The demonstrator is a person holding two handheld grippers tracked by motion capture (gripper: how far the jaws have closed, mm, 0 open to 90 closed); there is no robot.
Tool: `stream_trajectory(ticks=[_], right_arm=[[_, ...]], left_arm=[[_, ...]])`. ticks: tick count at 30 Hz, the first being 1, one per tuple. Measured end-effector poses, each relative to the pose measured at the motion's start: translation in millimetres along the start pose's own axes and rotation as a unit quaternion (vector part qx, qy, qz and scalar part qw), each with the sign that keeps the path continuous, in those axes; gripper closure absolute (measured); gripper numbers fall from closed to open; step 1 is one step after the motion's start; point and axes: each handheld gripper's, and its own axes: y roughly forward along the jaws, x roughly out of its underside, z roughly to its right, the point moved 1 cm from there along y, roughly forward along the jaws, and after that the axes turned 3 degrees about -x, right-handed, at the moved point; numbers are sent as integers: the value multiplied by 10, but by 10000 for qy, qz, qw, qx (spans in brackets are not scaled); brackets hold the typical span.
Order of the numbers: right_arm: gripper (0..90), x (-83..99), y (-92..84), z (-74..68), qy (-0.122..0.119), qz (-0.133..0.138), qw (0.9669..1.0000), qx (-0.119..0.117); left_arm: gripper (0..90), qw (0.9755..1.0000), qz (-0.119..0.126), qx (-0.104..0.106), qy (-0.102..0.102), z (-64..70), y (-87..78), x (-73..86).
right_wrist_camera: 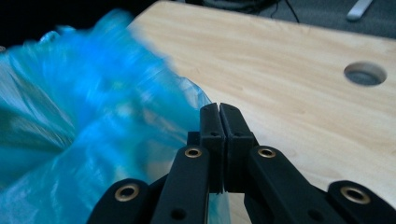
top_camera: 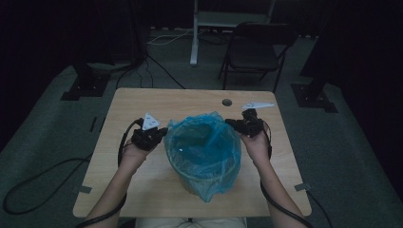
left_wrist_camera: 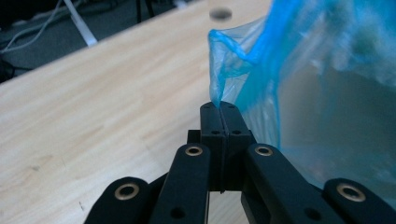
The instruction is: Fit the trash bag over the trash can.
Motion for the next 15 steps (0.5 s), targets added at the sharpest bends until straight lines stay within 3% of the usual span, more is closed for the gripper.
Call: stream_trajectory(ticks=[8,13,15], right_arm=[[890,272,160,171,390,-123,9992,15],[889,447,261,255,555,-338,9979,7],[860,480,294,255,566,-393,9976,10]], left_arm=[[900,9985,-489,93,-206,-15,237,339],[900,9975,-586,224,-331,-5,294,477],[887,9978,-500,225,-384,-11,282,501]])
